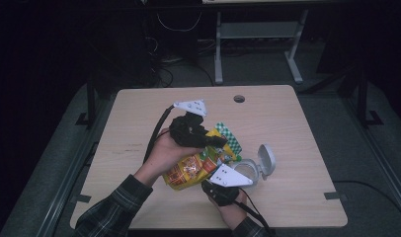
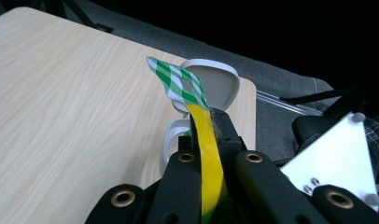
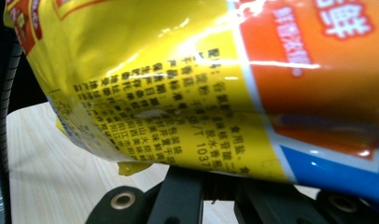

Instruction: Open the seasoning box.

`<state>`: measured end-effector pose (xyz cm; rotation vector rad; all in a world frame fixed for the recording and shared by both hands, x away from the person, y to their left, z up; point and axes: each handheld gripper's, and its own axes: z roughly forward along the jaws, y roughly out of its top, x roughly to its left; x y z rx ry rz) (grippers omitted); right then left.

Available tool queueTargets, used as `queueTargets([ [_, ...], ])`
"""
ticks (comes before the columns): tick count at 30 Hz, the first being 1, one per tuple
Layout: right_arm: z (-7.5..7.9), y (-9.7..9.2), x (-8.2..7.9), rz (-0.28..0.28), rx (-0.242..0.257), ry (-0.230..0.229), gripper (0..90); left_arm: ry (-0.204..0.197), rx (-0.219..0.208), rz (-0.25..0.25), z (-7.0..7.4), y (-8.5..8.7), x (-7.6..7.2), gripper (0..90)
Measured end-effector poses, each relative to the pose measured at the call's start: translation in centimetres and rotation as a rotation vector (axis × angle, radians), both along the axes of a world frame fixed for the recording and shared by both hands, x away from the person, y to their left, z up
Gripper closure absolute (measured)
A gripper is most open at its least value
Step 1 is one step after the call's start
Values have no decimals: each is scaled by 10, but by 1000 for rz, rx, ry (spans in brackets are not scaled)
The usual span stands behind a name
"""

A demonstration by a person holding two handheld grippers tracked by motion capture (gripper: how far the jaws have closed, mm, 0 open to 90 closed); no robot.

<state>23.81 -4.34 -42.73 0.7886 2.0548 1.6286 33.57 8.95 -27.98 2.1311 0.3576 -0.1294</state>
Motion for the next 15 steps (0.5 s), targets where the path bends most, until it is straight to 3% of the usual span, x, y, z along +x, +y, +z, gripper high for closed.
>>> queueTargets([
  [11, -4, -1, -1, -2, 12, 1, 900, 7, 58, -29, -5, -17, 4, 900],
  [15, -4, -3, -1, -3, 22, 2, 900, 27, 80, -35, -5, -23, 6, 900],
])
